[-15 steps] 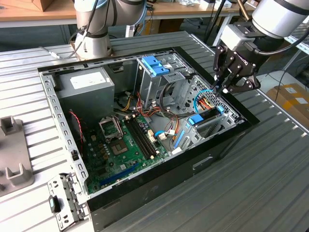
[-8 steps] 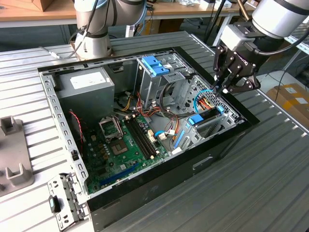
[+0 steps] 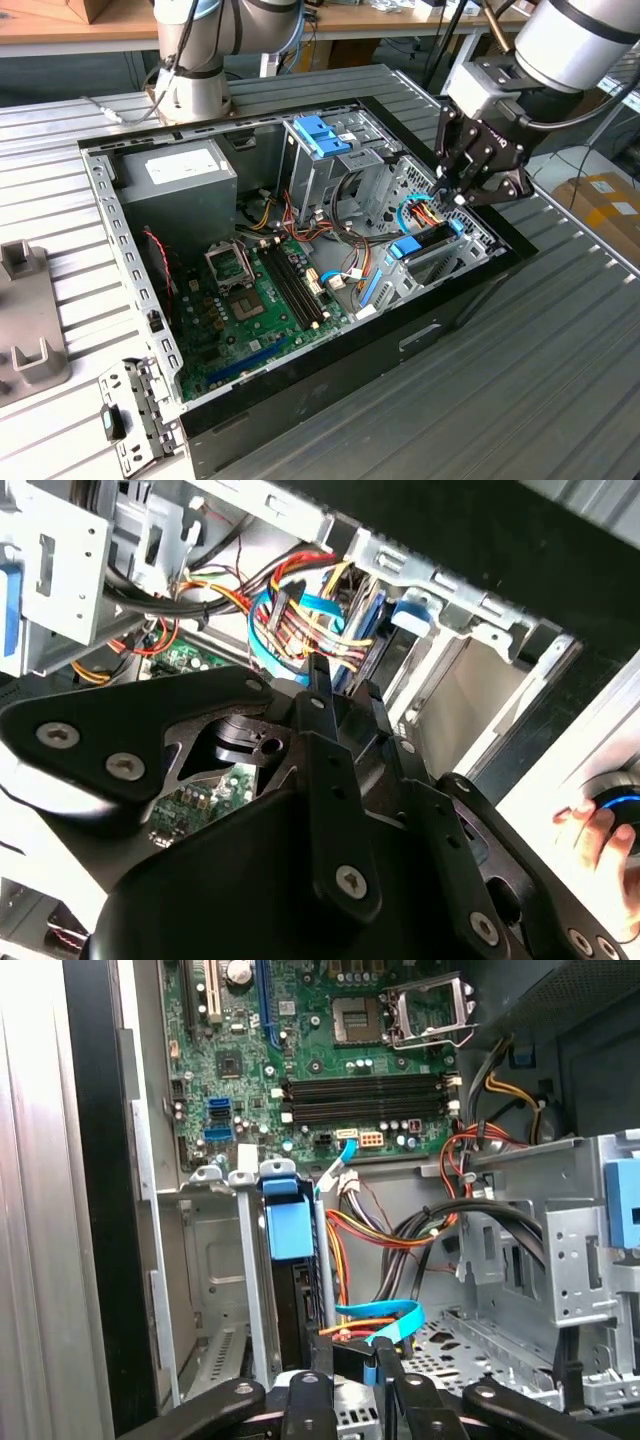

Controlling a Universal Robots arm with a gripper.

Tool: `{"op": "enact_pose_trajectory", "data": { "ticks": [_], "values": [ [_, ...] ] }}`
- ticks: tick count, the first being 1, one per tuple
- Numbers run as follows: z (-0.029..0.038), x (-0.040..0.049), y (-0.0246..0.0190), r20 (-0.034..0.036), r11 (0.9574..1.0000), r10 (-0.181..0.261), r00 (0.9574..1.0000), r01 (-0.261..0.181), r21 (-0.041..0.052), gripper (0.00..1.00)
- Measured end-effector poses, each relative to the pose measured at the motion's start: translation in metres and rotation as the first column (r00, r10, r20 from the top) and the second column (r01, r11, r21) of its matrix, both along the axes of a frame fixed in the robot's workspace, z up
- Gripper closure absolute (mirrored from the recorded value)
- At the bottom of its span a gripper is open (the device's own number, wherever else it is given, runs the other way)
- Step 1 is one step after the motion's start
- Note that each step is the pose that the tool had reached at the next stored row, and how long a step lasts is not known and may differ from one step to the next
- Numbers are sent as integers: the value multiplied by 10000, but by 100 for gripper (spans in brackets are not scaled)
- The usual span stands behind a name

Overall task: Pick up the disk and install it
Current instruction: 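Insert the second disk wire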

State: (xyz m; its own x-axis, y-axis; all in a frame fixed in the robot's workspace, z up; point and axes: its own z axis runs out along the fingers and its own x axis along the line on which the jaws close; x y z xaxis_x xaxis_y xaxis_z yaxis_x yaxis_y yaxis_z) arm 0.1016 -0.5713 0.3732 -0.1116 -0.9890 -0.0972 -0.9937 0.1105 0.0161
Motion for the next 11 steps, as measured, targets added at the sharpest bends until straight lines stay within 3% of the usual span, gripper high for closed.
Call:
{"op": "enact_pose_trajectory", "data": {
  "ticks": [2,6,11],
  "values": [
    [-10,-49,-13,0,10000,0,10000,0,-5,73],
    [-28,-73,-84,-1,10000,-11,10000,11,-18,73],
    [-63,-74,-86,0,9976,-692,9976,692,-39,73]
  ]
}}
